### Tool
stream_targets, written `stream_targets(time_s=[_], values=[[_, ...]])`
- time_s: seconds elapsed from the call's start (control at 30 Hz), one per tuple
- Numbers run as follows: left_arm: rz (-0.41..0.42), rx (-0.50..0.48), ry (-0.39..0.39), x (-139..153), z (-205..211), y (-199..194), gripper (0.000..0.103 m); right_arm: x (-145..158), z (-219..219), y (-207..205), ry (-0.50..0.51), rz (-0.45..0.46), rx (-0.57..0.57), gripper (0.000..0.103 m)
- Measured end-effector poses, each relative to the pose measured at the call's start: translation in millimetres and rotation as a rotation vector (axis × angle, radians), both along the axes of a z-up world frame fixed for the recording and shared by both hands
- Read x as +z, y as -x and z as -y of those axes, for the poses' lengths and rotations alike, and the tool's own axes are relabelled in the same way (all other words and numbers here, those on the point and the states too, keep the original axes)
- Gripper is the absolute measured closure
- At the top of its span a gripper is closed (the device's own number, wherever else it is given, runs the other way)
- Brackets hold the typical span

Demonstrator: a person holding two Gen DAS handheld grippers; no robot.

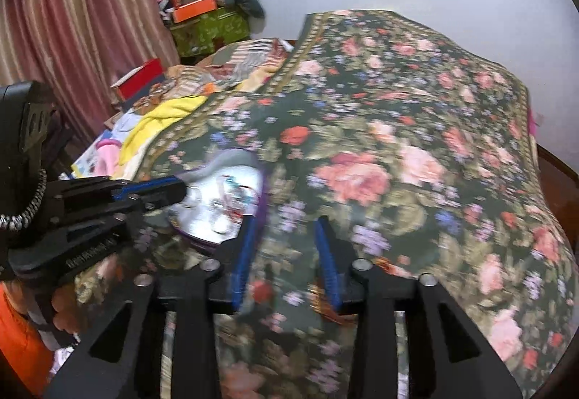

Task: Organize jewelry
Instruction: 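Move the right gripper down to the gold-and-red beaded bracelet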

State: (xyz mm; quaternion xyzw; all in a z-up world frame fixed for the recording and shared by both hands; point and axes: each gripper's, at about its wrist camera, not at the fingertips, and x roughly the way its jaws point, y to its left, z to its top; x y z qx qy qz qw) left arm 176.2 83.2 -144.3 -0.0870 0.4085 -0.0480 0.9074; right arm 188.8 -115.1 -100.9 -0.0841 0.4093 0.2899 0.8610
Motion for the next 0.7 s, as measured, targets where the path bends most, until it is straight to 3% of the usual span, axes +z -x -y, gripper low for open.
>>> stream_targets(time_s=[0.1, 0.17, 0.57, 0.63, 0.7], values=[[-0.003, -0.004, -0.002, 0, 3, 0, 0.099, -5, 20, -5, 0.016, -0.022, -0.043, 0.044], [-0.004, -0.006, -0.003, 0, 4, 1, 0.099, -9, 29, -7, 0.023, -0.052, -0.065, 0.04], [-0.016, 0.0, -0.021, -2, 10, -2, 0.099, -46, 32, -14, 0.085, -0.184, -0.059, 0.04], [-0.023, 0.002, -0.019, -2, 10, -3, 0.097, -51, 29, -15, 0.088, -0.201, -0.048, 0.04], [-0.027, 0.005, -0.022, -4, 10, -3, 0.088, -52, 26, -14, 0.088, -0.196, -0.039, 0.031]])
